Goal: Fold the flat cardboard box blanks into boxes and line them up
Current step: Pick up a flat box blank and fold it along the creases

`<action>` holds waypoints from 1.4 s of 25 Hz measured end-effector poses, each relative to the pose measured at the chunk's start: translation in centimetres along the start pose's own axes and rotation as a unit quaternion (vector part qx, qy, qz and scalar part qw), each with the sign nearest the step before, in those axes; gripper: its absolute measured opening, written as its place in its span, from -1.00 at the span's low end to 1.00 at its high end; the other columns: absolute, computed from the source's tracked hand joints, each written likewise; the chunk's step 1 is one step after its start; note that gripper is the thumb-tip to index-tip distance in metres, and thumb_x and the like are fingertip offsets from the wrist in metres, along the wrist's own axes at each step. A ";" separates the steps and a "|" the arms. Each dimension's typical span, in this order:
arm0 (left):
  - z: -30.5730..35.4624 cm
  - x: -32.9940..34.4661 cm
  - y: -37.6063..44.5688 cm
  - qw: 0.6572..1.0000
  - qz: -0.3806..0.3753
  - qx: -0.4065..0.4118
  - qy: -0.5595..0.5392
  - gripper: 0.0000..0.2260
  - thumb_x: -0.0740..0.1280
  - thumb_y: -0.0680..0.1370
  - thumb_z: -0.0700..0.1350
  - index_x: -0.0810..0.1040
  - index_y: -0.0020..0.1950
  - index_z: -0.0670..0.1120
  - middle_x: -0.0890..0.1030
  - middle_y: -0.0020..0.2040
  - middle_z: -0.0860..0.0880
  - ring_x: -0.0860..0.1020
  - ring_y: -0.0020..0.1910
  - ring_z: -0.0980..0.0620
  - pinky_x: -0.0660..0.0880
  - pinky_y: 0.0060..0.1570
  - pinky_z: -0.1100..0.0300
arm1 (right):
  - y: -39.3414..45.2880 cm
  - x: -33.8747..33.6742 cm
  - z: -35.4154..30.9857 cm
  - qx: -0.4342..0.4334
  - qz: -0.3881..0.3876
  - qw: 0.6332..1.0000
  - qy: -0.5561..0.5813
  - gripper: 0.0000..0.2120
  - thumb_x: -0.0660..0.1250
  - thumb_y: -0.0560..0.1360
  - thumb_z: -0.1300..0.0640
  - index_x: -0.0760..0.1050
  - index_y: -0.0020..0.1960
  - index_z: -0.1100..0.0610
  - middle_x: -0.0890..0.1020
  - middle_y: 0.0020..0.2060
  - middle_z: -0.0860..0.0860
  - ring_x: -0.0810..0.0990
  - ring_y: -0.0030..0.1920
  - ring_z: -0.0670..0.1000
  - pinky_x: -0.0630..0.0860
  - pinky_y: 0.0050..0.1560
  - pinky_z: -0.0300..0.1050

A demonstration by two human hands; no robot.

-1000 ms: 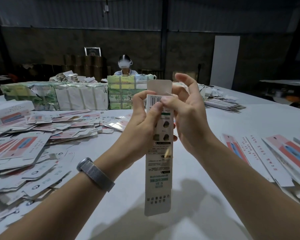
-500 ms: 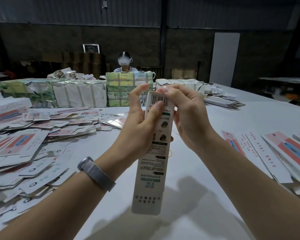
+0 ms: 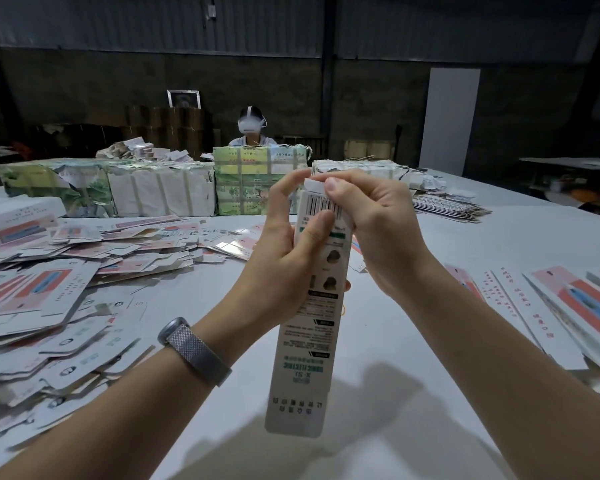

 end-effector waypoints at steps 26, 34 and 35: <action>1.0 -0.7 0.3 0.999 -0.030 -0.033 0.004 -0.64 0.18 0.65 0.07 0.28 0.44 0.31 0.66 -0.03 -0.13 0.69 -0.22 -0.28 0.65 -0.26 -0.27 | 0.2 0.1 -1.9 -0.014 -0.153 0.980 -0.124 -0.72 0.15 0.56 0.06 0.63 0.10 -0.06 0.70 -0.16 0.00 0.65 -0.10 0.09 0.56 -0.36 -0.06; 1.5 -0.7 0.3 0.999 0.050 0.000 -0.004 -0.72 0.08 0.73 -0.02 0.24 0.46 0.07 0.71 -0.04 -0.06 0.71 -0.17 -0.09 0.66 -0.26 -0.01 | -0.1 0.9 -1.5 -0.053 -0.042 0.981 -0.182 -0.70 0.24 0.58 -0.03 0.57 0.26 0.00 0.58 0.01 -0.01 0.60 -0.03 -0.09 0.59 -0.16 -0.14; 1.4 -0.8 0.3 0.997 0.057 -0.015 -0.047 -0.73 0.05 0.74 -0.01 0.24 0.44 0.06 0.72 -0.03 -0.02 0.71 -0.12 -0.03 0.65 -0.23 0.05 | -0.1 0.8 -1.8 -0.078 -0.006 0.966 -0.245 -0.67 0.26 0.59 -0.04 0.52 0.32 -0.01 0.51 0.05 -0.05 0.55 0.01 -0.10 0.60 -0.08 -0.11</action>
Point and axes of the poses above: each hand's wrist, its own y-axis towards the middle knuckle, its own x-axis out of the palm, z = x × y, the point moved 8 cm from there along y, towards the middle knuckle
